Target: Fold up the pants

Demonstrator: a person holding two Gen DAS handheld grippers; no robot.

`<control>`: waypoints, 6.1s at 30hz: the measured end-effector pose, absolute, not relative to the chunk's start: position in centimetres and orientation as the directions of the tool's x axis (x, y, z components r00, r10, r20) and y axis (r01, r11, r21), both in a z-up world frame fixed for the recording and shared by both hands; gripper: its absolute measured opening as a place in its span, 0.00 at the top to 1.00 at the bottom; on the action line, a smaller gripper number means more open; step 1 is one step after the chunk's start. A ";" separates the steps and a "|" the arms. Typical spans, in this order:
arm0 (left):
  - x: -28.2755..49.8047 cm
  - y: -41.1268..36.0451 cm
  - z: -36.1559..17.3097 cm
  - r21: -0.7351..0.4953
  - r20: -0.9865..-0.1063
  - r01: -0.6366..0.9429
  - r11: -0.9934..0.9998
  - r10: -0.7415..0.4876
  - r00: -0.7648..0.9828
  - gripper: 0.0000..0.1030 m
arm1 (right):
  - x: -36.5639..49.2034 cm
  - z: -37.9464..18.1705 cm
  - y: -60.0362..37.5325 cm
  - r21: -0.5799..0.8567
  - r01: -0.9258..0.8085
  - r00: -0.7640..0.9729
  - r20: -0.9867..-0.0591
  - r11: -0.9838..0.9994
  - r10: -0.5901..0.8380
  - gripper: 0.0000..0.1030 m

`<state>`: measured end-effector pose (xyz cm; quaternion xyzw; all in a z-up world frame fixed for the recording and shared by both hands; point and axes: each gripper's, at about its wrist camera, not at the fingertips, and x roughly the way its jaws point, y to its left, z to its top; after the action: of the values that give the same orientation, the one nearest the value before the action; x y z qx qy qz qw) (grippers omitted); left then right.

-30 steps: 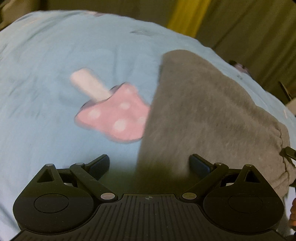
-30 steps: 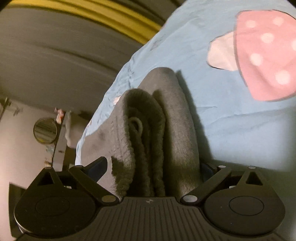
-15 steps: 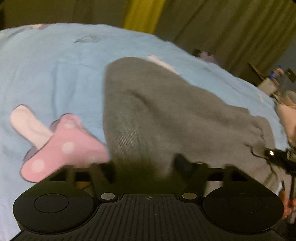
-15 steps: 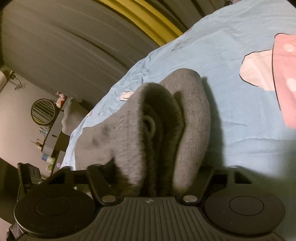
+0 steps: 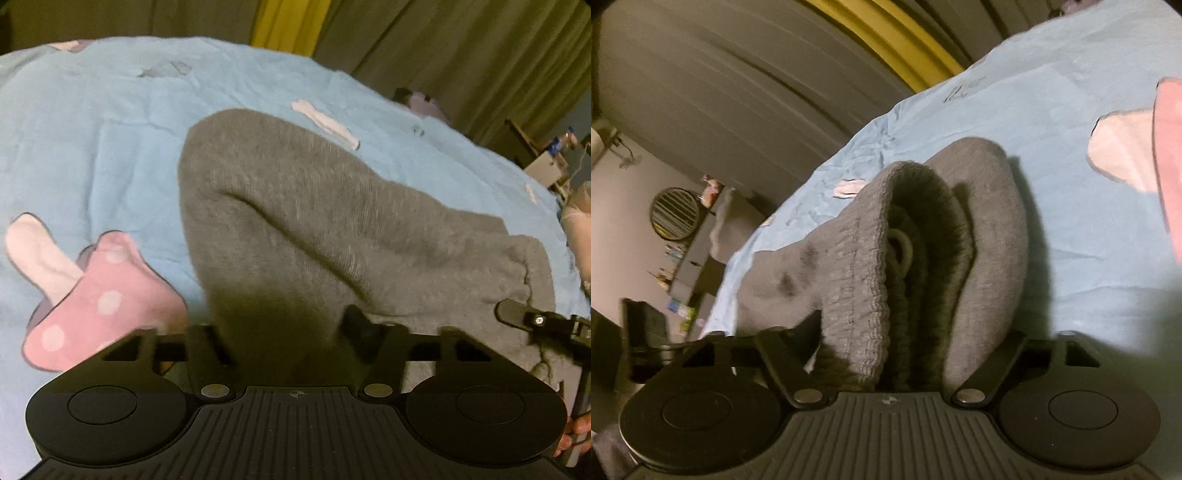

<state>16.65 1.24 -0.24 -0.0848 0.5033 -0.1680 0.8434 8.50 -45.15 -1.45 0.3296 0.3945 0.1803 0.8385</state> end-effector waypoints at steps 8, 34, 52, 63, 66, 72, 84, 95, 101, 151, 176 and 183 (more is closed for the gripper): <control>15.1 0.0 3.3 -0.259 -0.785 0.216 0.941 -0.336 0.521 0.72 | 7.5 1.4 -45.9 0.712 -0.106 0.719 -0.427 0.694 0.549 0.45; 12.4 -6.9 0.0 0.164 -0.753 0.188 0.968 0.000 0.658 0.10 | 8.8 2.3 -46.1 0.127 0.167 0.768 -0.639 0.978 -0.048 0.04; 8.3 -0.2 -1.2 -0.062 -0.817 0.015 0.998 -0.060 0.573 0.11 | 3.1 2.9 -46.9 0.283 0.260 0.795 -0.605 0.923 -0.038 0.04; 7.8 -3.2 -1.3 -0.105 -0.784 0.143 0.984 -0.170 0.597 0.10 | 0.6 3.0 -46.0 0.278 0.311 0.786 -0.613 0.909 -0.082 0.04; 8.4 -3.0 -2.1 -0.036 -0.790 0.090 0.995 -0.083 0.607 0.13 | -0.1 3.0 -45.3 0.245 0.325 0.765 -0.636 0.914 -0.101 0.04; 7.7 -2.2 -1.7 -0.036 -0.784 0.073 0.997 -0.074 0.616 0.14 | -1.1 2.4 -44.5 0.226 0.378 0.683 -0.722 0.898 -0.105 0.04; 6.2 -2.5 -1.7 -0.023 -0.816 0.099 0.995 -0.075 0.573 0.05 | 0.0 0.7 -43.6 0.109 0.414 0.604 -0.776 0.904 -0.183 0.04; 3.2 -3.9 -1.5 0.029 -0.843 0.210 0.977 -0.089 0.530 0.02 | -1.4 1.5 -40.7 0.071 0.375 0.513 -0.847 0.924 -0.143 0.04; 2.3 -3.5 -1.0 -0.001 -0.853 0.218 0.976 -0.115 0.509 0.02 | -1.9 1.5 -37.1 -0.022 0.302 0.473 -0.864 0.953 -0.170 0.04; 2.7 -5.0 -1.3 0.063 -0.810 0.233 0.970 -0.087 0.580 0.02 | -2.7 2.6 -34.9 0.033 0.202 0.680 -0.724 0.979 -0.115 0.04; 2.8 -4.5 -0.7 0.023 -0.793 0.217 0.976 -0.115 0.599 0.02 | -2.8 2.9 -34.2 0.003 0.187 0.699 -0.704 0.982 -0.131 0.04; 2.8 -4.5 -0.6 0.018 -0.791 0.222 0.975 -0.122 0.600 0.02 | -2.7 2.9 -34.3 -0.002 0.186 0.701 -0.701 0.983 -0.134 0.04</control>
<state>2.77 -4.55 -0.63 0.0572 0.4367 -0.0966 0.8926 -2.73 -34.27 2.86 0.0343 0.3770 -0.0869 0.9215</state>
